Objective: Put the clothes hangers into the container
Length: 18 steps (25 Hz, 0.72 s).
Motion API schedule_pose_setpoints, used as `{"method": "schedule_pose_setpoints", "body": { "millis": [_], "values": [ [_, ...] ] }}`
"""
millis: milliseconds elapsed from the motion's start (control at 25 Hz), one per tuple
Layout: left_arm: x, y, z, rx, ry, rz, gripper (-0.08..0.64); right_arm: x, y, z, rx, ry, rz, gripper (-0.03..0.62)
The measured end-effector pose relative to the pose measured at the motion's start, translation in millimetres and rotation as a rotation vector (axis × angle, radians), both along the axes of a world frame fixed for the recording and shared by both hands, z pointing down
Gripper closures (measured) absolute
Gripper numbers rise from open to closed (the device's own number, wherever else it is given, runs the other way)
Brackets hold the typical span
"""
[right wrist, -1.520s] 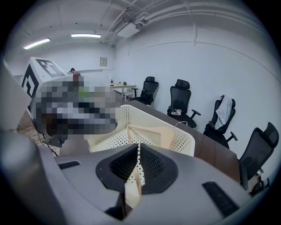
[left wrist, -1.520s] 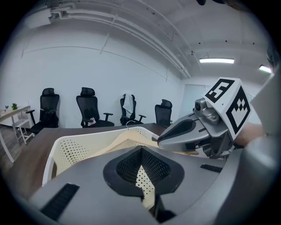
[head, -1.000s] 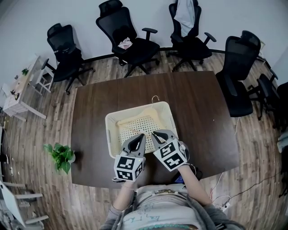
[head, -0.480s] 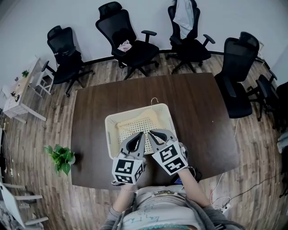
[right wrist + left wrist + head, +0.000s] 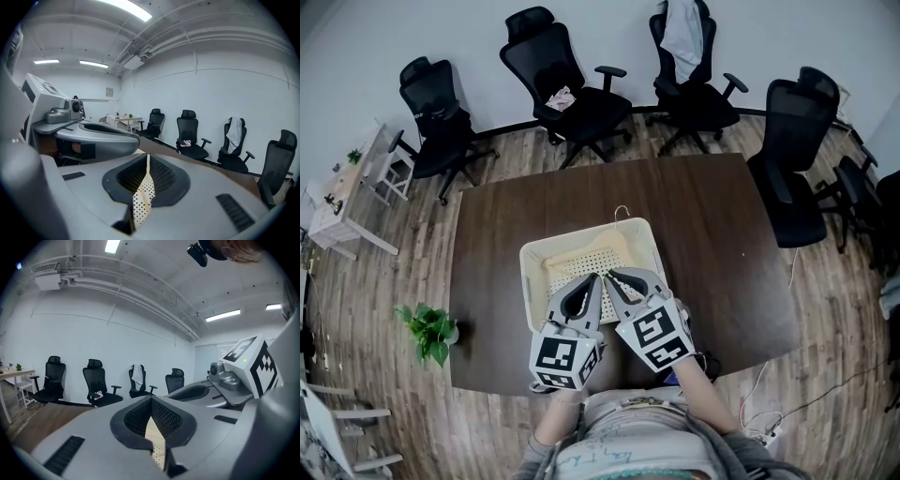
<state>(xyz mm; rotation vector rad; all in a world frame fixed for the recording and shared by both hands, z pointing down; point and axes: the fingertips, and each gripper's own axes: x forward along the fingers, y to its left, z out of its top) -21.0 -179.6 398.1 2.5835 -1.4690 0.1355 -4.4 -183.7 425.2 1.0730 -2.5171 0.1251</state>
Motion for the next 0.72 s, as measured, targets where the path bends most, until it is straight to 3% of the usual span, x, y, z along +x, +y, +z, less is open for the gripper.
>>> {"method": "schedule_pose_setpoints", "body": {
  "millis": [240, 720],
  "values": [
    [0.2, 0.3, -17.1, 0.03, 0.015, -0.014, 0.549, -0.1, -1.2, -25.3, 0.061, -0.076, 0.014, 0.563],
    [-4.8, 5.0, -37.0, 0.087, -0.015, -0.05, 0.549, 2.0, 1.8, -47.1, 0.129, -0.117, 0.021, 0.565]
  ]
}}
